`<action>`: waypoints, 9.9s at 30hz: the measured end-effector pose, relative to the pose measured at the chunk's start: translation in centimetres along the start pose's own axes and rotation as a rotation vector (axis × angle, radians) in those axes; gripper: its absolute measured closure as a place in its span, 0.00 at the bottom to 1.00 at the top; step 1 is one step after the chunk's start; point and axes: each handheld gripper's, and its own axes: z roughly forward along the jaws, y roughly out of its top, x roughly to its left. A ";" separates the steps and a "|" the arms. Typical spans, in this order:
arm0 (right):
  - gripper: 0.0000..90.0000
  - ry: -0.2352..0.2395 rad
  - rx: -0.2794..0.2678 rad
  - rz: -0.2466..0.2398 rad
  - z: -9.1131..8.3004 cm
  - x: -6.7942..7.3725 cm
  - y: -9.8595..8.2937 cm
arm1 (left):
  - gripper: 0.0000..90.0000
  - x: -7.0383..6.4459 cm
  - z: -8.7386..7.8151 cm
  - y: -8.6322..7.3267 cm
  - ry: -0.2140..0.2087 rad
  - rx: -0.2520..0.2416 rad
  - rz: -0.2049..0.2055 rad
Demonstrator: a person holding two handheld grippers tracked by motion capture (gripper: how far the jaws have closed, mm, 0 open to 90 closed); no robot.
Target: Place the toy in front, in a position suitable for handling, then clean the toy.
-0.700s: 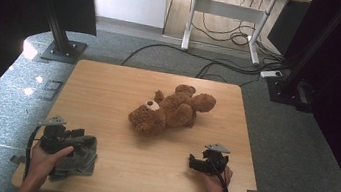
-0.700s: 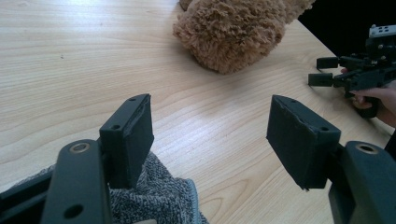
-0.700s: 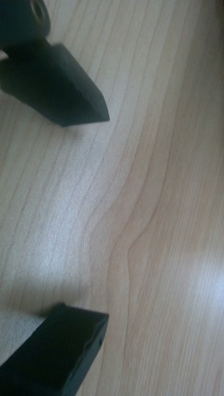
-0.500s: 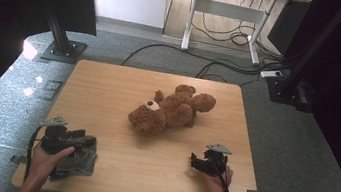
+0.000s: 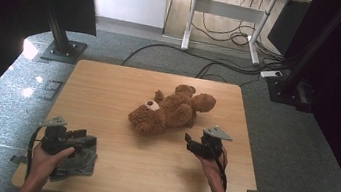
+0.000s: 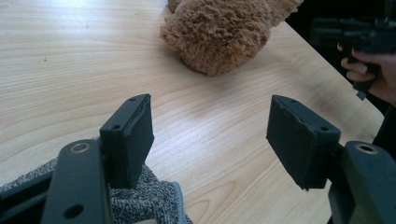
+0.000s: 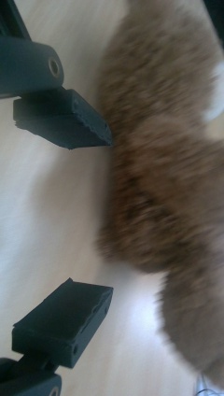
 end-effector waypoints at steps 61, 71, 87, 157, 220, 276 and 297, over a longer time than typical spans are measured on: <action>0.31 0.194 -0.130 -0.001 -0.6 3.9 1.3 | 0.35 0.9 0.7 -0.5 0.000 0.036 -0.034; 0.28 0.054 -0.078 0.080 1.7 -0.8 1.1 | 0.35 1.3 0.5 -0.5 0.007 0.032 -0.041; 0.66 0.138 -0.068 0.120 0.7 -0.2 -2.1 | 0.35 1.8 0.0 -0.6 0.018 0.024 -0.055; 0.66 0.171 -0.070 0.146 -2.2 0.5 -4.7 | 0.79 0.7 0.5 -1.5 0.081 -0.002 0.038; 0.29 0.276 0.061 0.148 1.6 -0.2 -1.9 | 0.81 -5.4 16.1 5.5 -0.126 0.068 0.184; 0.72 0.324 0.163 -0.125 1.9 4.9 -5.0 | 0.80 -5.5 15.2 7.5 -0.114 0.054 0.090; 0.72 0.337 0.175 -0.077 2.0 5.0 -5.3 | 0.81 1.8 8.5 5.9 0.017 -0.034 -0.014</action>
